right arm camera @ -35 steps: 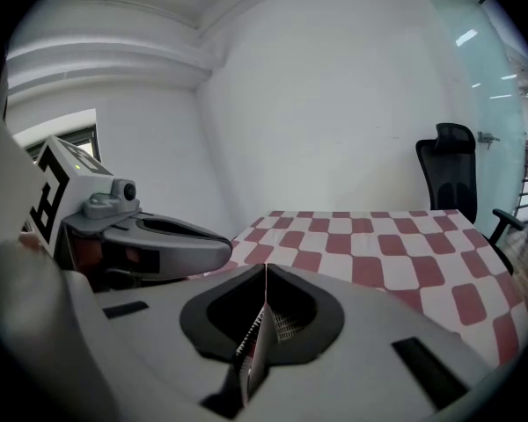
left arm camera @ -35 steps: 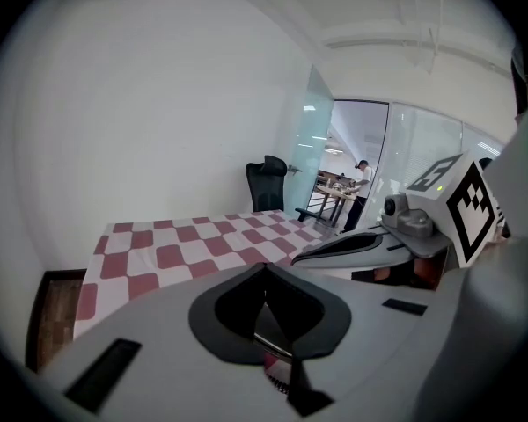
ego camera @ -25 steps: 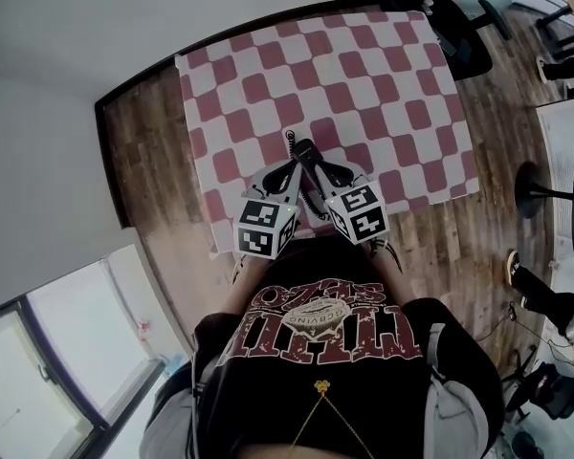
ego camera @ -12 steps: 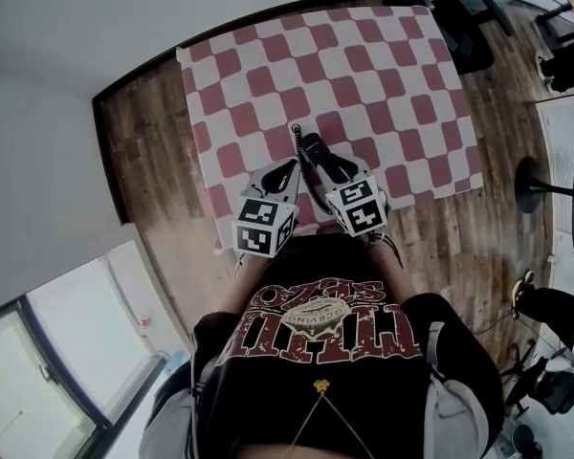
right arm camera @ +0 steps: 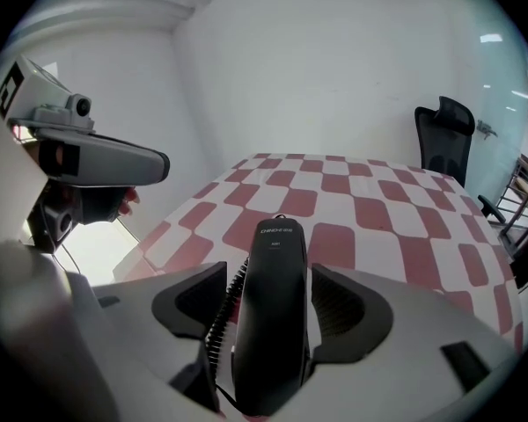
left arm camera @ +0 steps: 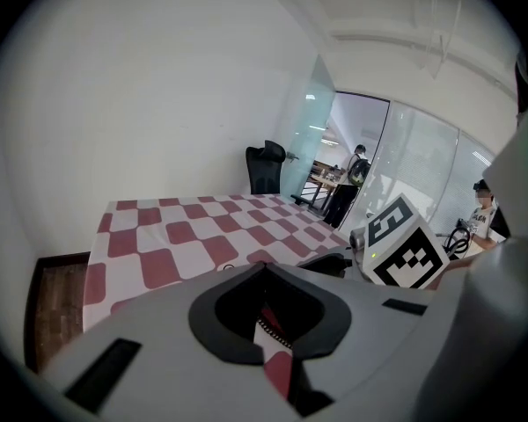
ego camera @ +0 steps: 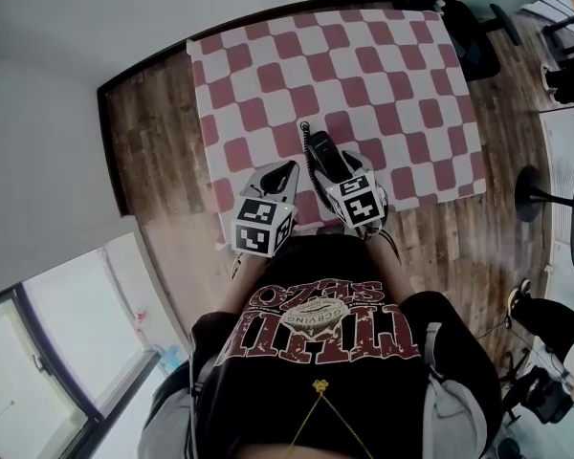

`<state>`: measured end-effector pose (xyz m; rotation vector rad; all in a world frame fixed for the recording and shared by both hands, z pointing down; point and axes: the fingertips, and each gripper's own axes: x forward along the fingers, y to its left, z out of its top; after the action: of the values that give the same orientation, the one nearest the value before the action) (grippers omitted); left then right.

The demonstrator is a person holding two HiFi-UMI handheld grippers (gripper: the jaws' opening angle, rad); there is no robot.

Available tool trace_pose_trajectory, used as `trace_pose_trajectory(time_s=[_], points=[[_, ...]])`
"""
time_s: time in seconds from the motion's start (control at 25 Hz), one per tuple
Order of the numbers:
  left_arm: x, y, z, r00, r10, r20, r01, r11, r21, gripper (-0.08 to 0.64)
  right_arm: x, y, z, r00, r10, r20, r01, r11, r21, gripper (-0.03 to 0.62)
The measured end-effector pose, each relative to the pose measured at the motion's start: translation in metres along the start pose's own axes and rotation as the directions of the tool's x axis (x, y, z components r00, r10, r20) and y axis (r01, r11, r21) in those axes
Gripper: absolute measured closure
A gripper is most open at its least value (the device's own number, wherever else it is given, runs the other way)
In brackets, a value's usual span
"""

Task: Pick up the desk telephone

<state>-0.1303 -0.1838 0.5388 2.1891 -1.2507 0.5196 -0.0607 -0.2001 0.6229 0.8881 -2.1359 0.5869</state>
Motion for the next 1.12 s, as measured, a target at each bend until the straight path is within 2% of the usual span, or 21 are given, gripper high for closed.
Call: trace_pose_trajectory(time_s=[0.36,0.64,0.92,1.0,1.12], points=[[-0.008,0.007,-0.01,1.0,0.024,-0.006,-0.024,0.999,-0.022,0.552,0.019,-0.004,-0.012,0.998,-0.025,-0.061,0.022,0.999,-0.05,0.287],[-0.015,0.014,-0.016,0.998,0.054,-0.011,-0.055,0.998,-0.041,0.552,0.034,-0.009,-0.016,0.995,-0.04,-0.086,0.039,0.999,-0.018,0.285],[-0.021,0.023,-0.019,0.997,0.076,-0.01,-0.076,0.995,-0.06,0.552,0.045,-0.012,-0.024,0.992,-0.022,-0.123,0.029,0.998,0.051,0.287],[-0.022,0.024,-0.019,0.997,0.078,-0.008,-0.078,0.995,-0.065,0.552,0.046,-0.012,-0.025,0.994,-0.008,-0.113,0.018,0.997,0.081,0.287],[-0.021,0.025,-0.02,0.997,0.077,-0.009,-0.077,0.995,-0.061,0.552,0.047,-0.012,-0.023,0.997,-0.007,-0.081,0.012,0.998,0.062,0.288]])
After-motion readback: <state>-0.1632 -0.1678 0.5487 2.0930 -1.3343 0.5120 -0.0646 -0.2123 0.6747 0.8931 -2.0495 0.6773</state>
